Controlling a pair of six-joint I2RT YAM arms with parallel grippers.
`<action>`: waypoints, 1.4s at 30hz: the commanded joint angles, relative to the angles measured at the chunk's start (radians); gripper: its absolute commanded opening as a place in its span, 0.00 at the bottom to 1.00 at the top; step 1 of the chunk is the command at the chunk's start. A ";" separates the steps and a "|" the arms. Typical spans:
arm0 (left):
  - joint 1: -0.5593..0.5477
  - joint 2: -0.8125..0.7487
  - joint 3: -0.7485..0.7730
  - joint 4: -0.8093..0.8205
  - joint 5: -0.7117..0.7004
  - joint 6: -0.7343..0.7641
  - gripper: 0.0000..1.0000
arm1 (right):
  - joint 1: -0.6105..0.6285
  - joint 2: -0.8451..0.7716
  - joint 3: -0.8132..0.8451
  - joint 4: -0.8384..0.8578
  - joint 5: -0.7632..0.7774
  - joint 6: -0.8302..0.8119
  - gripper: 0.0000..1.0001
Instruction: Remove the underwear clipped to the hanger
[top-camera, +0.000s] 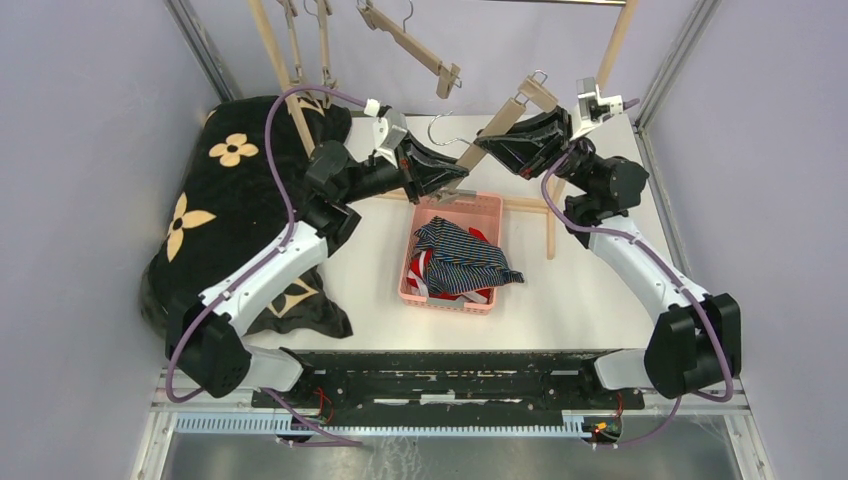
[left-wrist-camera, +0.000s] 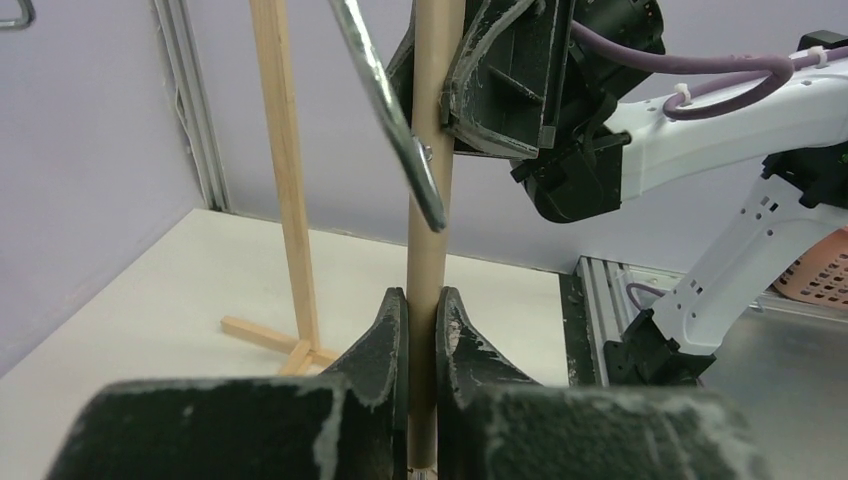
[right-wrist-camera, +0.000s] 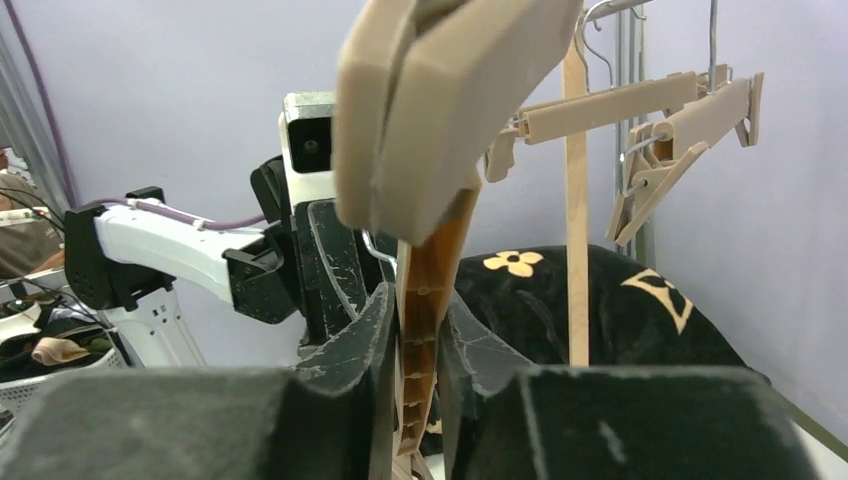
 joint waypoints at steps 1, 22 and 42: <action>-0.002 -0.073 0.077 -0.128 -0.063 0.050 0.03 | 0.005 -0.066 0.002 -0.138 0.063 -0.166 0.27; -0.386 0.095 0.624 -0.907 -0.819 0.392 0.03 | 0.069 -0.609 -0.240 -1.031 0.502 -0.676 0.49; -0.315 0.472 0.970 -0.845 -1.235 0.235 0.03 | 0.077 -0.858 -0.325 -1.387 0.592 -0.706 0.47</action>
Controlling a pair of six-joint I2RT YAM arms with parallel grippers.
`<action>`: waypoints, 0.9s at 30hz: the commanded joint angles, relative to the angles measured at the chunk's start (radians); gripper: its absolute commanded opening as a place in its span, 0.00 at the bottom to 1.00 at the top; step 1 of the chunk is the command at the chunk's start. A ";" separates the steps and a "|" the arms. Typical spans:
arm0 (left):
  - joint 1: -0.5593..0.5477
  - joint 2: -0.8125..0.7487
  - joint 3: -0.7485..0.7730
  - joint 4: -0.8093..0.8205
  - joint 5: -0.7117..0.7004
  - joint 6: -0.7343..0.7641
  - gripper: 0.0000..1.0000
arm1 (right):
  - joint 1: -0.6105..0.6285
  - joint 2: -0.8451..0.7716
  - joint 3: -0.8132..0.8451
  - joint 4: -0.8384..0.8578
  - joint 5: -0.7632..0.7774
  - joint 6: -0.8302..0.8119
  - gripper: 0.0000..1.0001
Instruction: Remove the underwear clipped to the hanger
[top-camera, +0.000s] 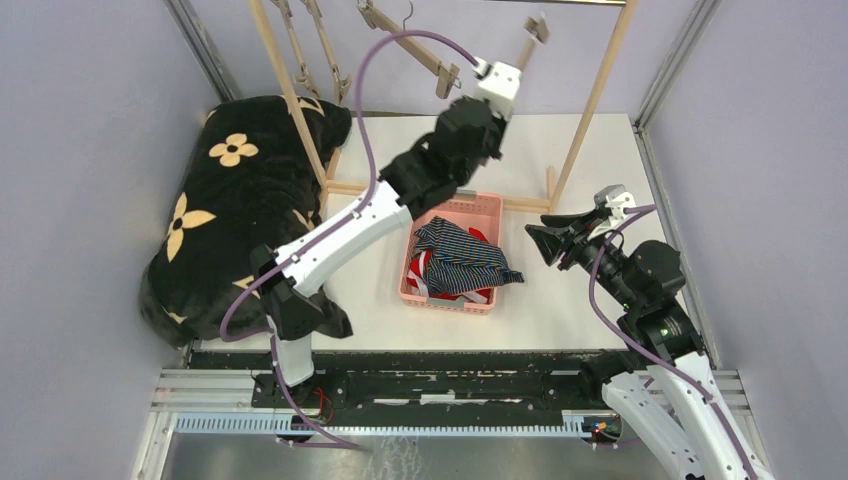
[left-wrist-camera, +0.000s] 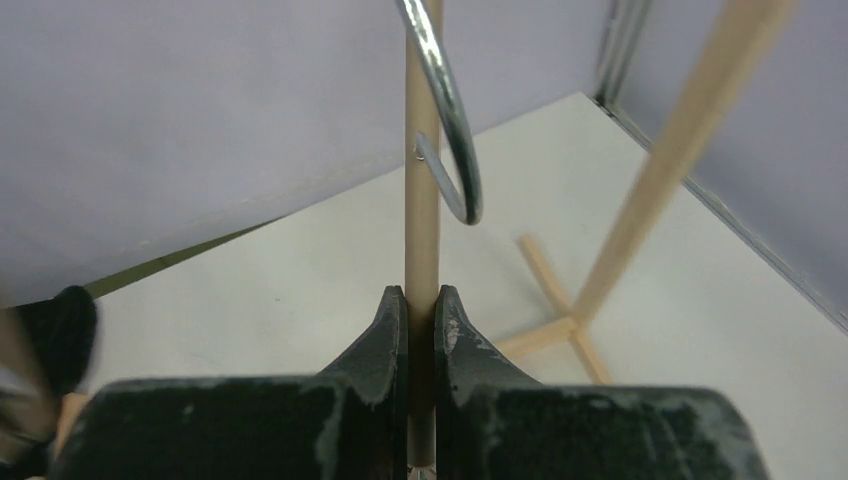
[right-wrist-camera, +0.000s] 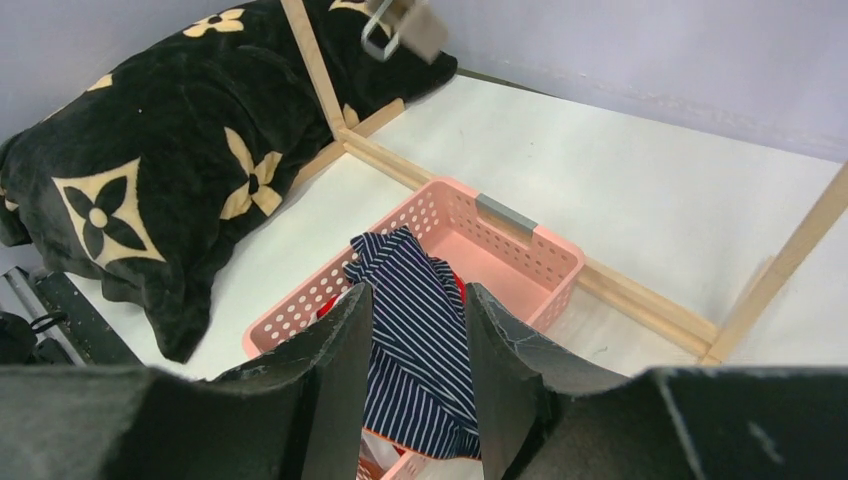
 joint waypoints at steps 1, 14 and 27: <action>0.098 0.007 0.129 0.029 0.033 -0.059 0.03 | 0.005 -0.044 -0.003 -0.053 0.034 -0.025 0.47; 0.183 0.071 0.324 -0.008 0.137 -0.067 0.03 | 0.007 -0.048 -0.099 -0.074 0.003 0.014 0.49; 0.258 0.066 0.266 0.100 0.209 -0.087 0.03 | 0.007 -0.038 -0.122 -0.053 -0.004 0.007 0.49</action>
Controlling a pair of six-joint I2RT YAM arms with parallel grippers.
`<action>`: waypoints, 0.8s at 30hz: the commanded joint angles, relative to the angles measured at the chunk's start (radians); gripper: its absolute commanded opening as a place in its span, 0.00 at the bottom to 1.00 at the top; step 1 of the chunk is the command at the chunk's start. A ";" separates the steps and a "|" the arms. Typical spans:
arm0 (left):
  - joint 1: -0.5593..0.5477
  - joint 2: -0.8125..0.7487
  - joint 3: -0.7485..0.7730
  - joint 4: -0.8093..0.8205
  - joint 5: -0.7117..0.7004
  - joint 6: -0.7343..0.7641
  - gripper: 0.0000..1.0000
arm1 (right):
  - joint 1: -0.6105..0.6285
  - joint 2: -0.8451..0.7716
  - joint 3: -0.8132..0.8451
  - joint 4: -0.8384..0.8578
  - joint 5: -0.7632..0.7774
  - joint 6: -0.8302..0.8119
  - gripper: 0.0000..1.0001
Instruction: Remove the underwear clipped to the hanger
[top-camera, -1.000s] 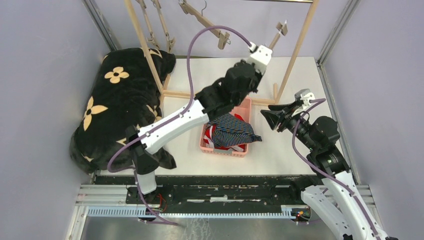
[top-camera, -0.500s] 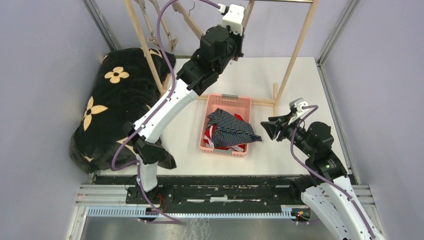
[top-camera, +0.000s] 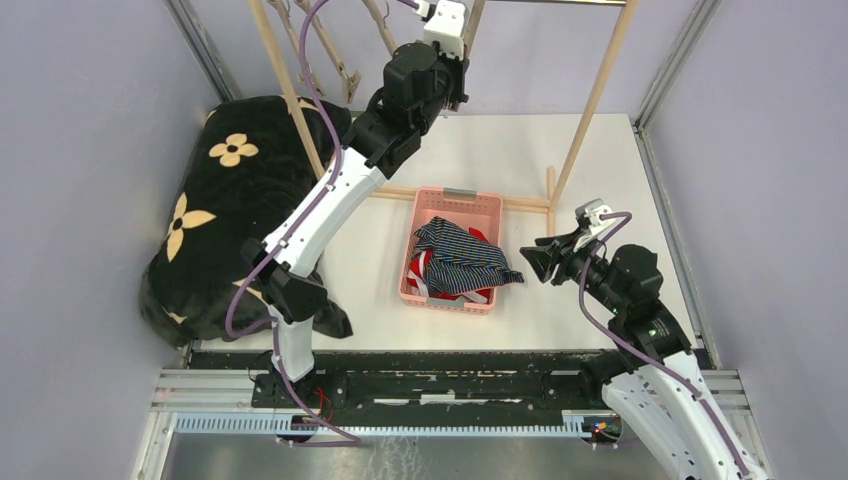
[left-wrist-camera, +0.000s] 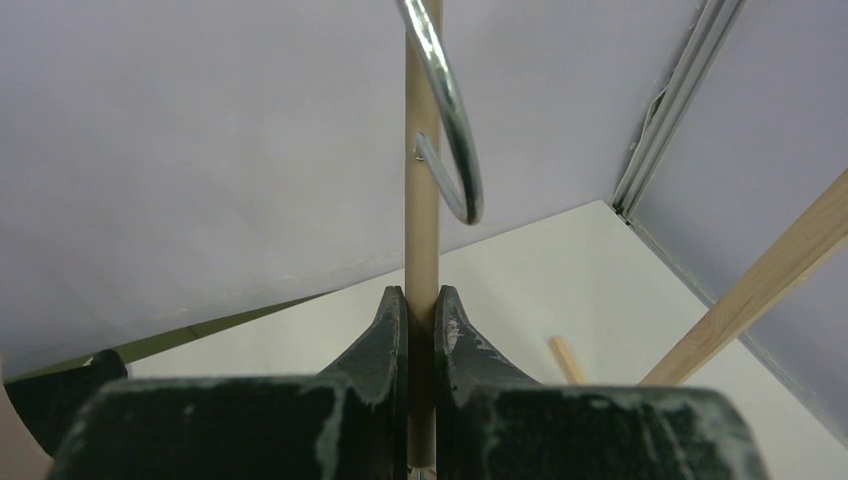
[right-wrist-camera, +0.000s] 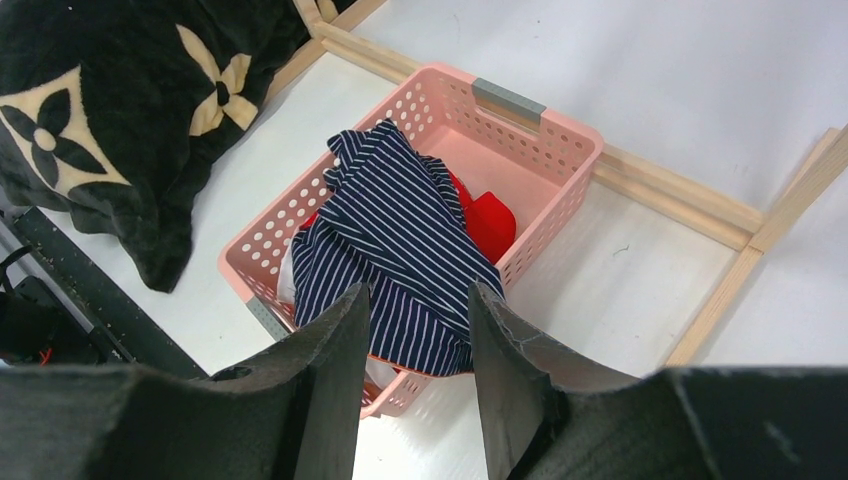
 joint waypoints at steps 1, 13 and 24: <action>0.017 -0.008 0.014 0.117 0.035 -0.060 0.03 | 0.005 0.013 -0.001 0.057 -0.008 0.001 0.49; 0.061 0.021 0.080 0.109 0.088 -0.080 0.03 | 0.008 0.011 -0.008 0.063 -0.006 0.003 0.49; 0.116 0.091 0.128 0.052 0.132 -0.109 0.03 | 0.011 0.001 -0.014 0.068 -0.011 0.005 0.49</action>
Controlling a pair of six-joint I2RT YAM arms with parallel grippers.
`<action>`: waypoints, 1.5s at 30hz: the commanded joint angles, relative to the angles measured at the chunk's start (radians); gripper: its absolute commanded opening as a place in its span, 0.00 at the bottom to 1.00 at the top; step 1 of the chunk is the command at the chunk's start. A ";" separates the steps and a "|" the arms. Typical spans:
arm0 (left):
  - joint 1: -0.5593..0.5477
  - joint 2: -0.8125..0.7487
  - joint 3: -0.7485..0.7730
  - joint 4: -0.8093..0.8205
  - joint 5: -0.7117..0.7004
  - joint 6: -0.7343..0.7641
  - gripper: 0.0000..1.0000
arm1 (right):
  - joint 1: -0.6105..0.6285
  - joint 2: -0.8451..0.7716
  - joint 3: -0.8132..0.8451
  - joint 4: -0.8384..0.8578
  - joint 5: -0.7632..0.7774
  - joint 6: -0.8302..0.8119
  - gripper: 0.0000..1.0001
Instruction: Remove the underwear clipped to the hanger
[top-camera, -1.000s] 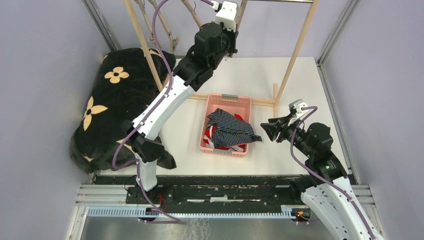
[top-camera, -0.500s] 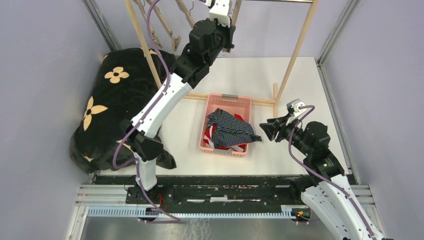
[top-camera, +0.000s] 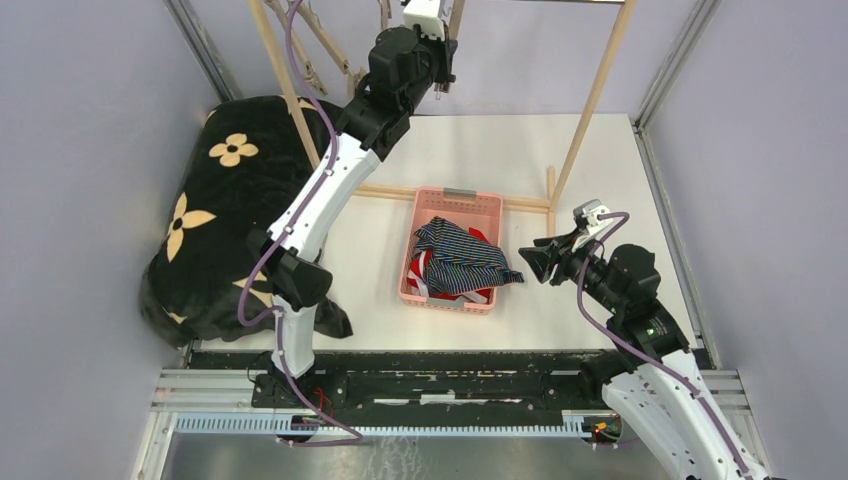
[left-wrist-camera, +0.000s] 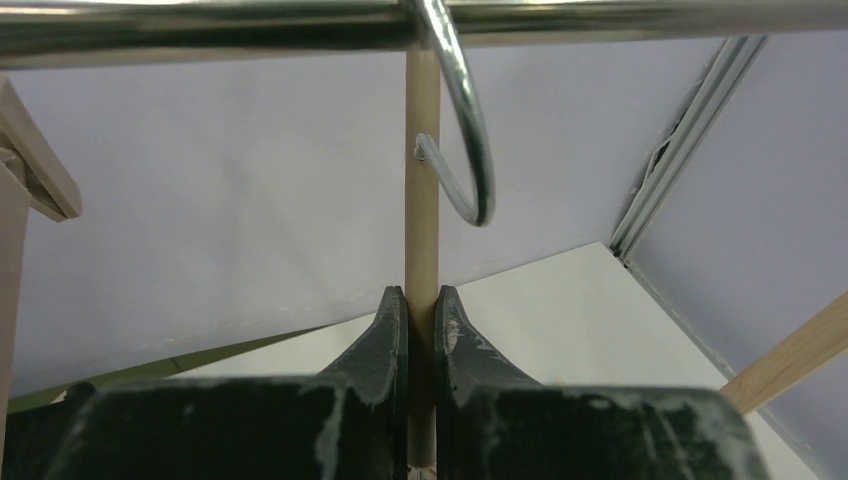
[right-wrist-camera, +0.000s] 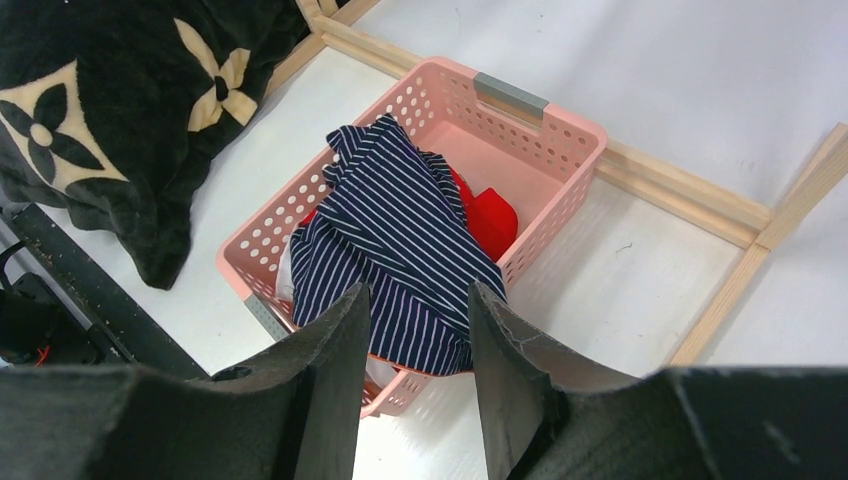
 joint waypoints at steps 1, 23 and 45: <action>0.012 0.017 0.044 0.002 0.036 -0.045 0.03 | 0.006 -0.011 0.000 0.054 -0.005 0.005 0.49; 0.011 -0.345 -0.399 0.171 0.100 -0.032 0.70 | 0.041 0.177 0.018 0.046 -0.031 -0.009 0.68; 0.013 -0.545 -0.669 0.311 0.164 -0.030 0.85 | 0.126 0.538 0.062 0.137 0.048 -0.003 0.65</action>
